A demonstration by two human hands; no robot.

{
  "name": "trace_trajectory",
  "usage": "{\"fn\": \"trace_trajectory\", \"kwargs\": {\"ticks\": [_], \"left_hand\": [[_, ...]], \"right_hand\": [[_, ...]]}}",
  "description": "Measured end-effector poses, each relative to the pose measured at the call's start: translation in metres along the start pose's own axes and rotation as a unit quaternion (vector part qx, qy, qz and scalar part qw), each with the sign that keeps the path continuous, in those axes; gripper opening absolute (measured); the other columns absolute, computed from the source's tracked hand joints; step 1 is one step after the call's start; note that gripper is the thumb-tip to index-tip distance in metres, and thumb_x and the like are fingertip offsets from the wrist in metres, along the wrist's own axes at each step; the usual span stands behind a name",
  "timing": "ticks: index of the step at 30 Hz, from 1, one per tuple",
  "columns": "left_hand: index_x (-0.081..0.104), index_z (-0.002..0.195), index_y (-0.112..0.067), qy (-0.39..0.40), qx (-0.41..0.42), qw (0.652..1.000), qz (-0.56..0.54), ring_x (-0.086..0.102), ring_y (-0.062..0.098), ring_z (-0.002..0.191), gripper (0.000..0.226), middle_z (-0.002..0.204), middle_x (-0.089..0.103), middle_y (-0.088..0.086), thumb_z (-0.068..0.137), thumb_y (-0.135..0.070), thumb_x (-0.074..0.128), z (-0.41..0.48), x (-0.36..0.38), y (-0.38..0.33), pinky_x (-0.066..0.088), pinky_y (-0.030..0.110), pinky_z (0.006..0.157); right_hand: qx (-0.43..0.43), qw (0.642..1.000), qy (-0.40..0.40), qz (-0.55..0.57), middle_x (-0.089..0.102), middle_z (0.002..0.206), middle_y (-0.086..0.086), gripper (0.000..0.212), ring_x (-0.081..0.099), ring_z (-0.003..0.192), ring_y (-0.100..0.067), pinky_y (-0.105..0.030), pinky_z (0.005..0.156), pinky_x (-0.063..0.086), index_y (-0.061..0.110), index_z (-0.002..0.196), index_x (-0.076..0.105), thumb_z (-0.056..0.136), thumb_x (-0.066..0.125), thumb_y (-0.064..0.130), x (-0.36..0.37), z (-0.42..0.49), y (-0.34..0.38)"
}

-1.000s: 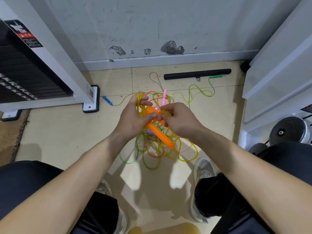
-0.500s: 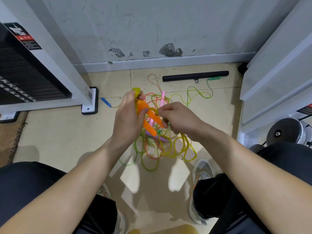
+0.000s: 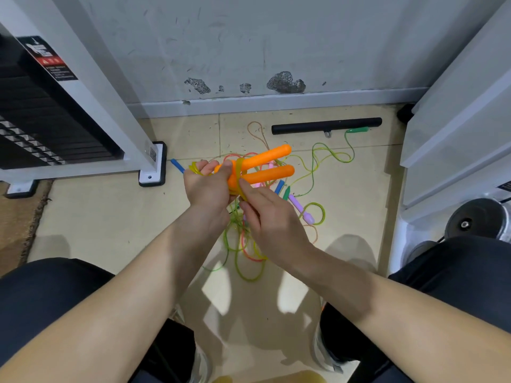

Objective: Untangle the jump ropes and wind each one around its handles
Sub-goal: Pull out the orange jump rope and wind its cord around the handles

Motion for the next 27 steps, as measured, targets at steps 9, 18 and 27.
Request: {"fn": "trace_trajectory", "kwargs": {"ticks": [9, 18, 27], "left_hand": [[0.031, 0.148, -0.001, 0.073, -0.051, 0.996, 0.012, 0.067, 0.021, 0.086, 0.094, 0.144, 0.051, 0.017, 0.073, -0.007, 0.087, -0.007, 0.008, 0.000, 0.059, 0.035, 0.066], [0.063, 0.094, -0.005, 0.154, -0.086, 0.984, 0.040, 0.070, 0.023, 0.083, 0.016, 0.086, 0.070, 0.010, 0.083, -0.002, 0.075, -0.002, 0.004, -0.020, 0.062, 0.033, 0.063], [0.055, 0.127, -0.019, 0.325, 0.044, 0.911, 0.250, 0.068, 0.012, 0.090, 0.061, 0.111, 0.064, -0.010, 0.076, 0.000, 0.082, -0.022, 0.021, -0.025, 0.060, 0.035, 0.067]], "right_hand": [[0.081, 0.996, -0.006, 0.048, 0.074, 0.094, 0.005, 0.029, 0.069, 0.081, -0.017, -0.040, 0.068, 0.054, 0.020, 0.117, 0.069, 0.096, 0.055, 0.034, -0.013, 0.002, -0.019], [0.218, 0.918, 0.255, 0.210, 0.058, 0.062, 0.011, 0.036, 0.051, 0.059, -0.006, -0.024, 0.057, 0.041, 0.013, 0.079, 0.062, 0.105, 0.048, 0.032, 0.003, 0.001, -0.052], [0.233, 0.933, 0.274, 0.034, 0.043, 0.047, 0.010, 0.046, 0.040, 0.048, -0.006, -0.022, 0.049, 0.028, 0.023, 0.049, 0.048, 0.083, 0.069, 0.045, -0.022, 0.012, -0.092]]}}
Point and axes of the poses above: each hand's wrist, its own z-axis towards the middle knuckle, its own x-axis out of the palm, y = z × x, the point moved 9 cm from there along z, towards the middle knuckle
